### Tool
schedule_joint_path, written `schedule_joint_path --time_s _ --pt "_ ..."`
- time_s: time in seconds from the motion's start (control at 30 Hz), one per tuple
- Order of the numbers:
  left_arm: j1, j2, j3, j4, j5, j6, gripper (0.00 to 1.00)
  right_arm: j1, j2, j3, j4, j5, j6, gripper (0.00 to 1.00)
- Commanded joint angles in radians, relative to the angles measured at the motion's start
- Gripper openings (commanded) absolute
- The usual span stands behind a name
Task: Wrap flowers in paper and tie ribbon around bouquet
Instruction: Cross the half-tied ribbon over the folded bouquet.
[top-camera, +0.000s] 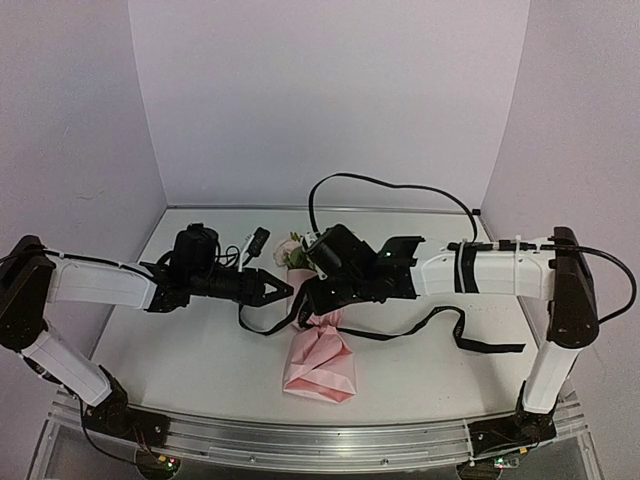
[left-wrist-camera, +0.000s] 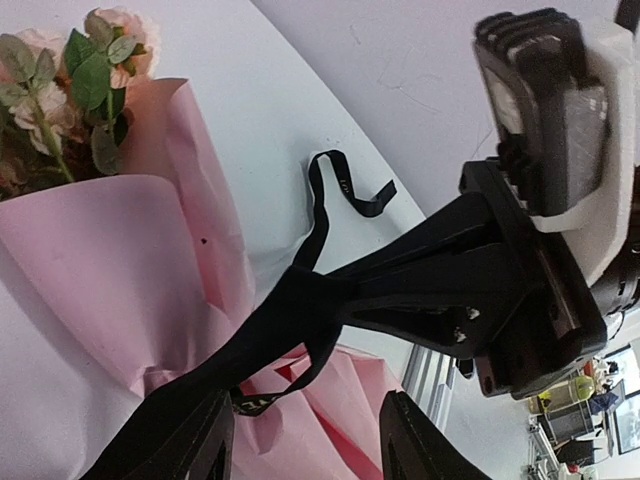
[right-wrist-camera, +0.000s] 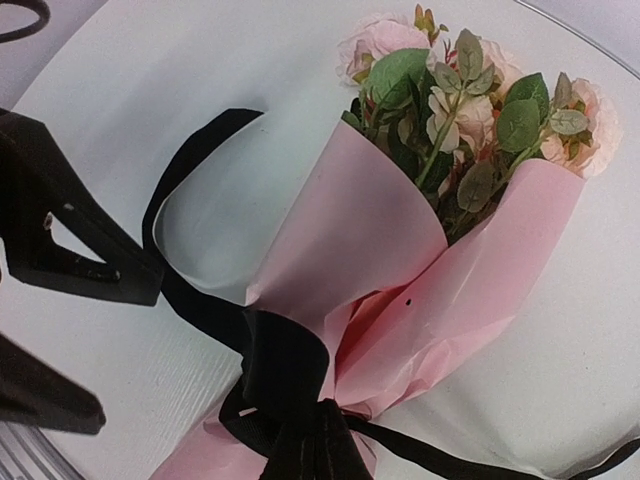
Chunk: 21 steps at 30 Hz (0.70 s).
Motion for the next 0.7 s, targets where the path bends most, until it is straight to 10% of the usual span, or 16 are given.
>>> schedule_joint_path --time_s 0.0,0.67 --pt "-0.051 0.037 0.016 0.121 -0.051 0.046 0.50 -0.012 -0.052 -0.022 0.036 0.039 0.058 0.00" --pt "-0.125 0.039 0.050 0.005 -0.260 0.194 0.62 -0.013 -0.119 -0.141 0.174 -0.041 0.126 0.00"
